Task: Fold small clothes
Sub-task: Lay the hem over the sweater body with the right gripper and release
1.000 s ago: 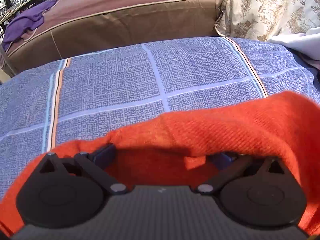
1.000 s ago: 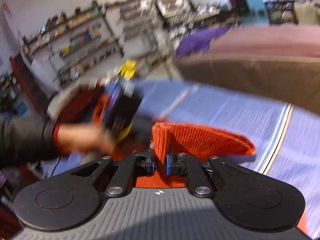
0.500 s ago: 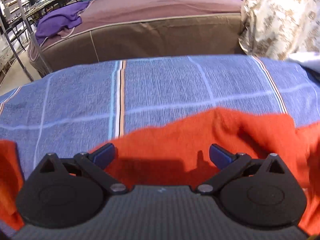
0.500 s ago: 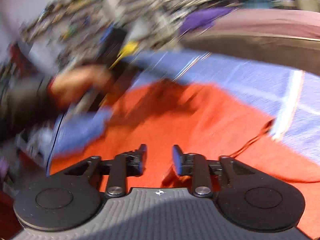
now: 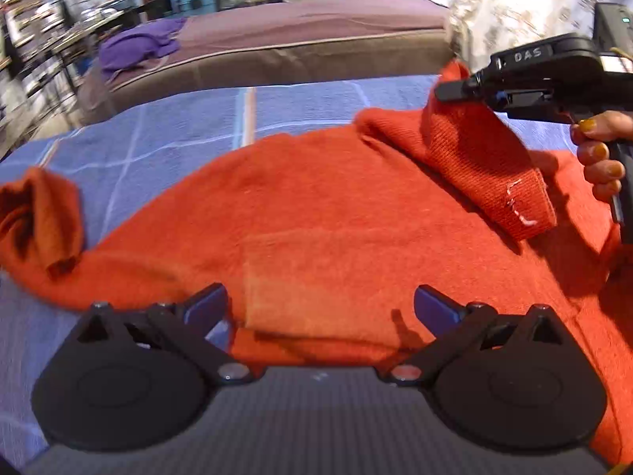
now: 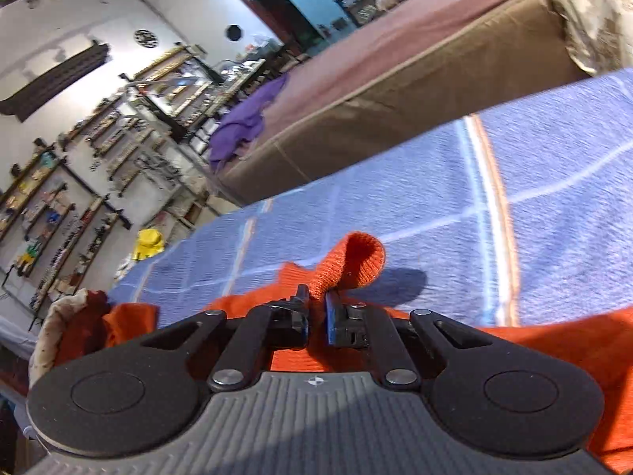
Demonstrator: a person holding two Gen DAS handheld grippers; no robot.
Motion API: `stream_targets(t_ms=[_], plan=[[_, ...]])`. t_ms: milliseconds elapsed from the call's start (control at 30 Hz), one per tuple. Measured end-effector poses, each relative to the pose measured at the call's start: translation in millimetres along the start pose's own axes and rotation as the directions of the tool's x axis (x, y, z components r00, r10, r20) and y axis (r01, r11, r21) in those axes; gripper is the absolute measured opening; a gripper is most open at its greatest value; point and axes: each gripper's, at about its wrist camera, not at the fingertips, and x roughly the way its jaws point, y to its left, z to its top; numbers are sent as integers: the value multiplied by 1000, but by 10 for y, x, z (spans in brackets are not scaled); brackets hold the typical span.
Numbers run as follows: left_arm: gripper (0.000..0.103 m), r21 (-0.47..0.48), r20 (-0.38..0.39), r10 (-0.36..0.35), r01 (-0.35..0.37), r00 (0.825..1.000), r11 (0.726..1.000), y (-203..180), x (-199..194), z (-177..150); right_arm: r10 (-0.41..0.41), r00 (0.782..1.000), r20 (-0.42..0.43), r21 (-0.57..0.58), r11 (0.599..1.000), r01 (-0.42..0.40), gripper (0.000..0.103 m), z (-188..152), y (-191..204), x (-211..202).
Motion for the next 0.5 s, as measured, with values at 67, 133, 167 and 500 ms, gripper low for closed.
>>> stream_targets(t_ms=[67, 133, 167, 500], plan=[[103, -47, 10, -26, 26, 1000, 999, 39, -113, -87, 73, 996, -52, -61, 995, -76, 15, -135, 230, 148], [103, -74, 2, -42, 42, 999, 996, 69, -167, -141, 76, 979, -191, -106, 990, -98, 15, -289, 375, 309], [103, -82, -2, -40, 40, 999, 996, 75, -187, -168, 57, 966, -253, -142, 985, -95, 17, -390, 447, 392], [103, -97, -41, -40, 36, 998, 995, 111, -184, -353, -98, 995, -36, -3, 995, 98, 73, -785, 114, -476]])
